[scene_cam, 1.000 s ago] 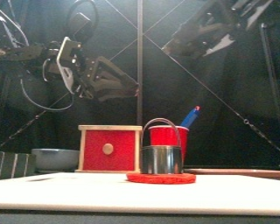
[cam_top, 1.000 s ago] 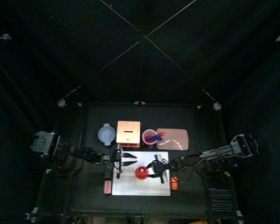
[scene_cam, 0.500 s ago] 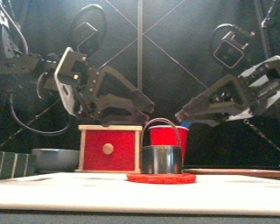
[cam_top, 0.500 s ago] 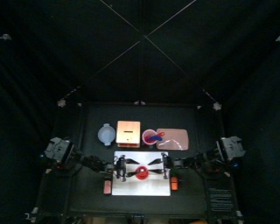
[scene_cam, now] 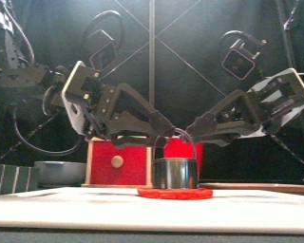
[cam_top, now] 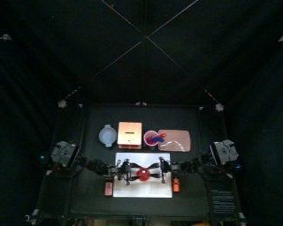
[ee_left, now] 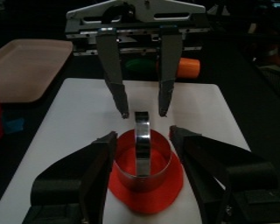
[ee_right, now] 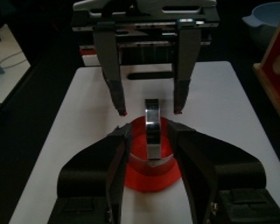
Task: Get the cutter from the drawer then cut the dough then place the extra dough in the bowl
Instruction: Cut the dough
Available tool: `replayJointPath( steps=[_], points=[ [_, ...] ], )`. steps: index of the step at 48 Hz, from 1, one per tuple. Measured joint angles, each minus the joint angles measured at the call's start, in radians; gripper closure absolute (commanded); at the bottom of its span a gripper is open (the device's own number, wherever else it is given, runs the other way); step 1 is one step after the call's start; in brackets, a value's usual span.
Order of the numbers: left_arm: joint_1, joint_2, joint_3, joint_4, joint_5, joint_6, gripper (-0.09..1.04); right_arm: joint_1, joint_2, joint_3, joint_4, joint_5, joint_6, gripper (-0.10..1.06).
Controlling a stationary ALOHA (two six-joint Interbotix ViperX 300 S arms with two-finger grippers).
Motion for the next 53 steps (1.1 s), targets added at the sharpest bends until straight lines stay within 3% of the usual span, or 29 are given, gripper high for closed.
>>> replayJointPath(
  steps=[10, 26, 47, 53],
  points=[
    [0.002, -0.002, 0.000, 0.000, 0.002, 0.003, 0.06, -0.012, -0.002, -0.040, 0.002, 0.104, 0.002, 0.20],
    [0.009, -0.002, 0.002, -0.006, 0.008, -0.003, 0.09, -0.009, -0.086, -0.009, 0.026, 0.120, 0.015, 0.20],
    [0.012, 0.000, -0.005, -0.008, 0.072, -0.002, 0.19, -0.008, -0.015, -0.029, 0.055, 0.141, 0.015, 0.22],
    [0.012, -0.002, -0.005, -0.008, 0.083, 0.000, 0.19, -0.008, -0.012, -0.031, 0.057, 0.152, 0.017, 0.33]
  ],
)
